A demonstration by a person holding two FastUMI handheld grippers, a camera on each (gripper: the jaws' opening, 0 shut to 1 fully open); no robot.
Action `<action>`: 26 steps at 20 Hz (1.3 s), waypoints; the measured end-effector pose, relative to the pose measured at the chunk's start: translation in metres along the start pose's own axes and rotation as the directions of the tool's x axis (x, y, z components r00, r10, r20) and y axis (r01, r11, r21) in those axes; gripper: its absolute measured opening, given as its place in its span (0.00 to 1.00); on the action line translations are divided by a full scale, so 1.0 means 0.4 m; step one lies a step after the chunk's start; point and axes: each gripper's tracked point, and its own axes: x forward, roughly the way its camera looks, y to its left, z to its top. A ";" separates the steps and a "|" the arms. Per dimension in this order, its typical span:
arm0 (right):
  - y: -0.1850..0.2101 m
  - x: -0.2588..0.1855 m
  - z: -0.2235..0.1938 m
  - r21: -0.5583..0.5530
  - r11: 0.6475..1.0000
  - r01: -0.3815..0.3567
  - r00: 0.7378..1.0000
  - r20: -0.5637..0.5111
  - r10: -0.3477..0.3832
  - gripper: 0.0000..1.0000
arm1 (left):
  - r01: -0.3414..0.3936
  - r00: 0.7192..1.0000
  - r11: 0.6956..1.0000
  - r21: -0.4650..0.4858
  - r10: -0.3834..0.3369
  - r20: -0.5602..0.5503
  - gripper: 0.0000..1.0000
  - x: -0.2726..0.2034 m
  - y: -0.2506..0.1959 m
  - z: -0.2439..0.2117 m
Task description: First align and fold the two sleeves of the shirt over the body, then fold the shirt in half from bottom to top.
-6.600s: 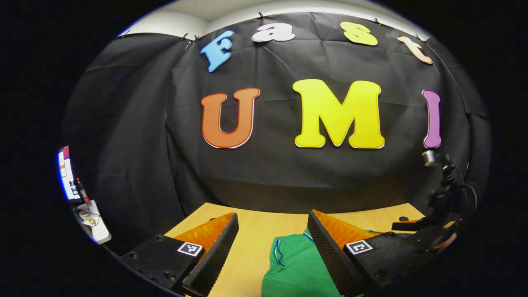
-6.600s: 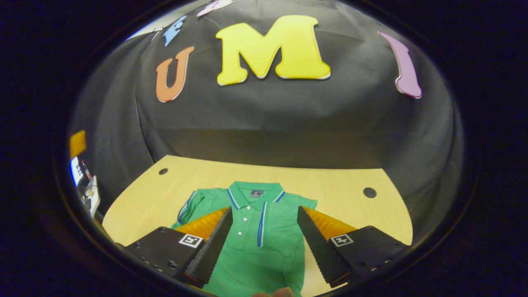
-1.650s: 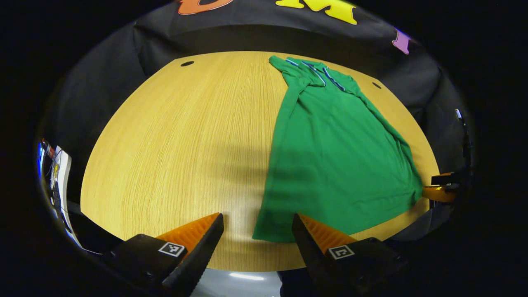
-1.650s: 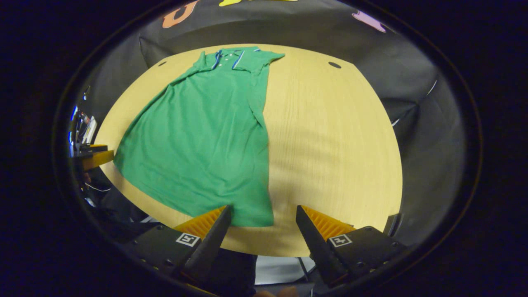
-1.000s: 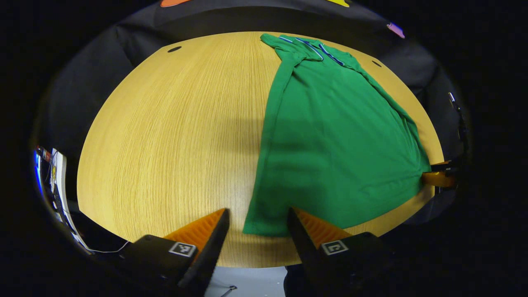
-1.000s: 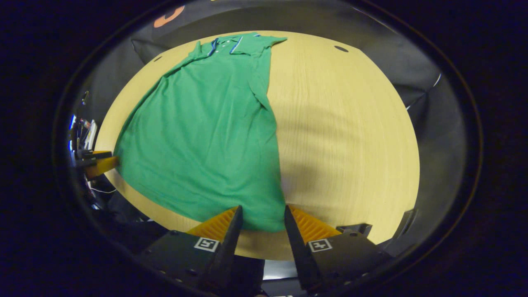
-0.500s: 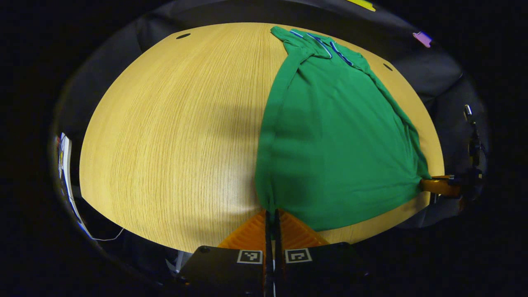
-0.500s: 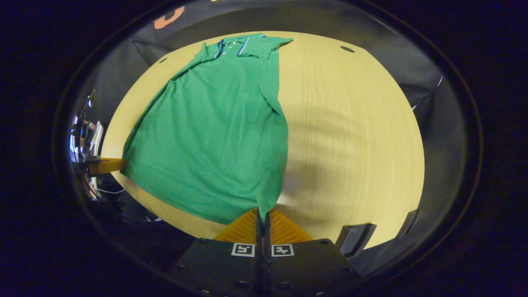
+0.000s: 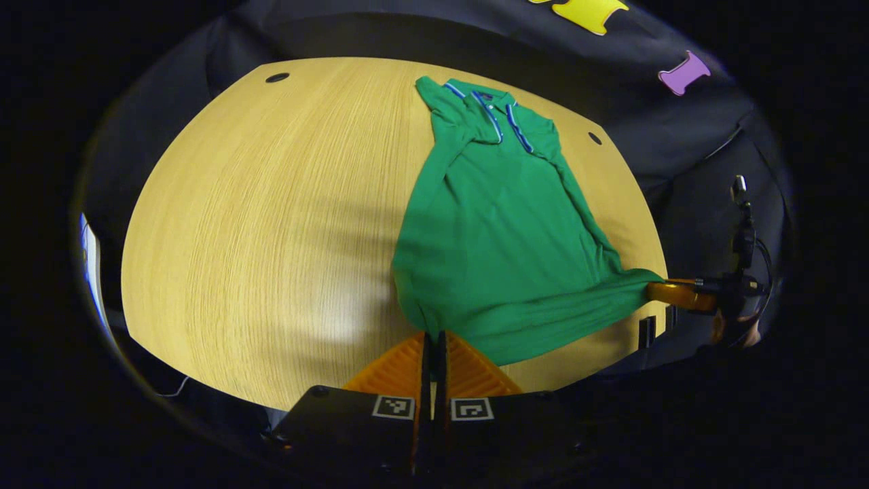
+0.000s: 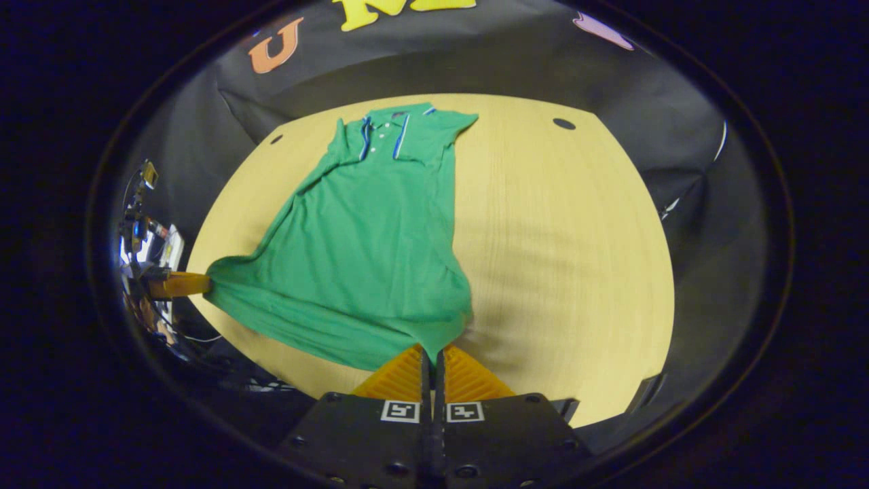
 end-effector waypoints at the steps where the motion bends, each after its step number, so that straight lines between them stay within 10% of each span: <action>1: -0.003 -0.006 0.030 0.000 1.000 0.001 1.000 0.021 -0.001 0.00 | 0.000 1.000 1.000 0.023 0.000 0.019 0.07 -0.001 -0.004 0.031; 26: -0.067 0.087 0.804 0.006 1.000 -0.022 0.937 0.350 0.018 0.00 | -0.100 0.872 0.994 0.053 0.061 0.485 0.07 0.122 0.038 0.823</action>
